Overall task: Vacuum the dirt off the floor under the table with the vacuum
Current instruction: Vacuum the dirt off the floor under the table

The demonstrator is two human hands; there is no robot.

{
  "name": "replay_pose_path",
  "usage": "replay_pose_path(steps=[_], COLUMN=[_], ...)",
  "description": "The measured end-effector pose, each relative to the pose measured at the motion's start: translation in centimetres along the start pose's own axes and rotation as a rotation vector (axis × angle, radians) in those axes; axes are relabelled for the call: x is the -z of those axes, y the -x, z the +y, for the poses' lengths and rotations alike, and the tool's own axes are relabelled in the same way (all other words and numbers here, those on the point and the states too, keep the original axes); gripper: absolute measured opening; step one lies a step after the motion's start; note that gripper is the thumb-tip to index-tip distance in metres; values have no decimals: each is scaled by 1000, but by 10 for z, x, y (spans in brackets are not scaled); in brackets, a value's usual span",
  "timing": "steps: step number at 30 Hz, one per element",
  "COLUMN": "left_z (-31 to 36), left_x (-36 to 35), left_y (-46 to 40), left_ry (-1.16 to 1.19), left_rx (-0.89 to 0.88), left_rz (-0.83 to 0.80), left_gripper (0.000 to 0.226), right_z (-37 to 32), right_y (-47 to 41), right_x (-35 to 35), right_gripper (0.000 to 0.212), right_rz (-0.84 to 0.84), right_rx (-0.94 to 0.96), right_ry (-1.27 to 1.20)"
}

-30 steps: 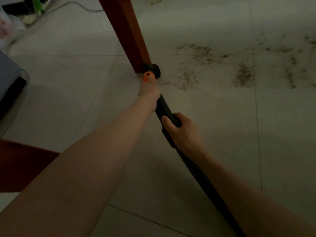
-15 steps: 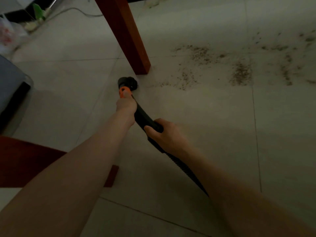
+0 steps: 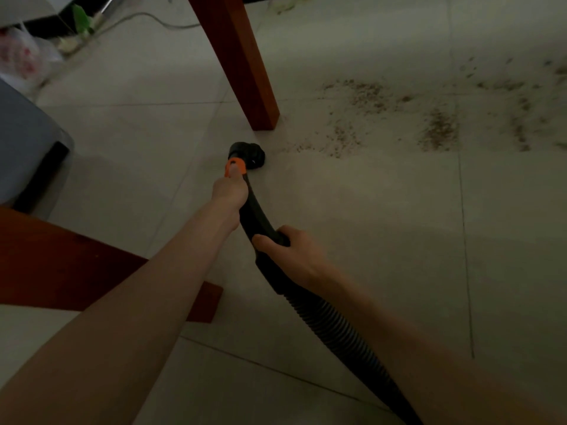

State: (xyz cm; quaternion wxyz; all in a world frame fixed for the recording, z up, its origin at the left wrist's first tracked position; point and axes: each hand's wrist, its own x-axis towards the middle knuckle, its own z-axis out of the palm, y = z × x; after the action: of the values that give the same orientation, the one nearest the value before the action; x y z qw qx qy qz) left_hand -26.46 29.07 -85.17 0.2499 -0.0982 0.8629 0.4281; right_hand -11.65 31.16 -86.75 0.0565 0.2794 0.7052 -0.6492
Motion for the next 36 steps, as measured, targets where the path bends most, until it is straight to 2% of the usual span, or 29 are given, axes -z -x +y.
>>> replay_pose_path(steps=[11, 29, 36], left_z=[23, 43, 46], left_x=[-25, -69, -83], left_y=[10, 26, 36], left_ry=[-58, -125, -88], left_rx=[-51, -90, -74], left_rz=[-96, -152, -254], left_gripper=[57, 57, 55], right_z=[-5, 6, 12], right_y=[11, 19, 24], right_x=[17, 50, 57], right_gripper=[29, 27, 28], right_rz=[141, 241, 313], right_rx=[25, 33, 42], right_ry=[-36, -100, -99])
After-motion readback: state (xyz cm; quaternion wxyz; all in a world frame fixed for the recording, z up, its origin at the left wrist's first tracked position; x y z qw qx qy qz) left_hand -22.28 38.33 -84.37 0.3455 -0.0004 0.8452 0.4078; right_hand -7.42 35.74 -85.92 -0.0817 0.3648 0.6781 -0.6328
